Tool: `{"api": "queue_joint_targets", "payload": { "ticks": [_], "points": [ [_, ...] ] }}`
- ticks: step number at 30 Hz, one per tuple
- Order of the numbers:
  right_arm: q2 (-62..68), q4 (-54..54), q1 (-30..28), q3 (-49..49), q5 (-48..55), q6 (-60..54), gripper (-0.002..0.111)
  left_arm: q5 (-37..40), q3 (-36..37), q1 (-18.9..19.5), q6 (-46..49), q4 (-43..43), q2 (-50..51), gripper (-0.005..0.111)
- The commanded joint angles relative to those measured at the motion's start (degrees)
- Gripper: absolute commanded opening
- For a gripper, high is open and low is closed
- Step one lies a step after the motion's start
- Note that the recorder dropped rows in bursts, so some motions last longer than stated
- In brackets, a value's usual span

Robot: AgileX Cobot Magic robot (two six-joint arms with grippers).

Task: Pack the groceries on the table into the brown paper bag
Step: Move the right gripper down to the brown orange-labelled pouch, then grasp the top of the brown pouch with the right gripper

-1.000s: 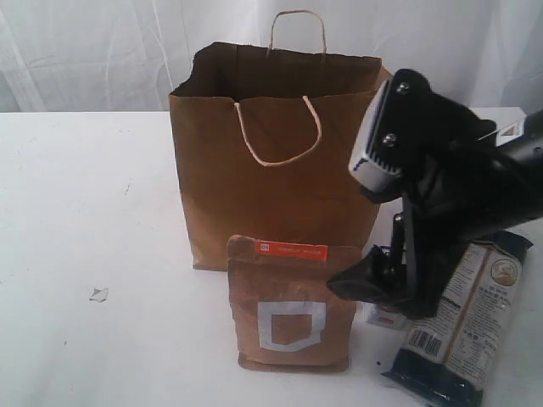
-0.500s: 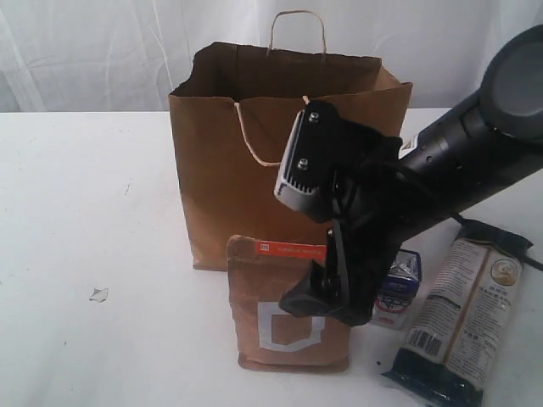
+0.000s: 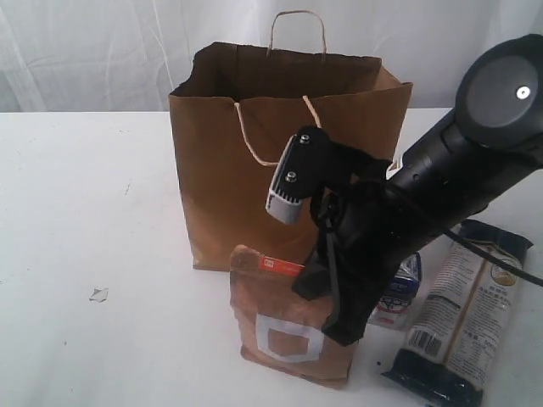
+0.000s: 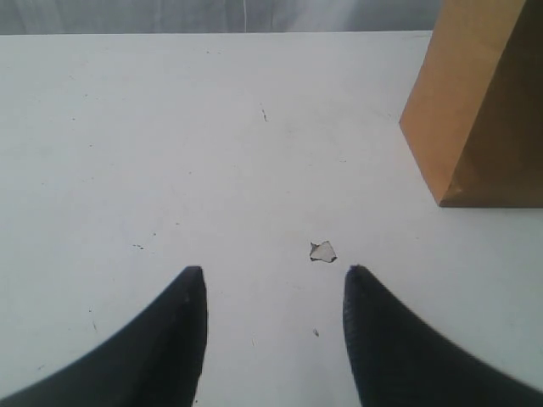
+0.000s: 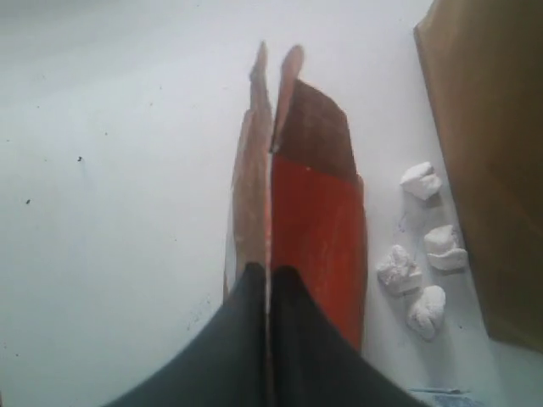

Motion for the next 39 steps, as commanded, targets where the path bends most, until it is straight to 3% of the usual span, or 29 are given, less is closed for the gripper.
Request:
{"api": "queue_joint_targets", "payload": {
  "ticks": [1, 15, 26, 29, 36, 39],
  "points": [
    [-3.5, -0.6, 0.1, -0.2, 1.3, 2.1, 0.000, 0.3, 0.2, 0.2, 0.2, -0.6, -0.2, 0.053],
    [-23.7, -6.3, 0.1, 0.0, 1.6, 13.0, 0.000, 0.3, 0.2, 0.2, 0.2, -0.6, -0.2, 0.053],
    [-25.3, -8.3, 0.1, 0.0, -0.9, 15.2, 0.000, 0.3, 0.2, 0.2, 0.2, -0.6, -0.2, 0.053],
    [-25.3, -7.8, 0.1, 0.0, 0.9, 15.3, 0.009, 0.3, 0.2, 0.2, 0.2, -0.6, -0.2, 0.053],
    [-23.6, -7.7, 0.1, 0.0, 4.4, 15.3, 0.053, 0.3, 0.2, 0.2, 0.2, -0.6, -0.2, 0.053],
    [-22.7, -7.5, 0.1, 0.0, 5.5, 15.1, 0.060, 0.3, 0.2, 0.2, 0.2, -0.6, -0.2, 0.053]
  ]
}}
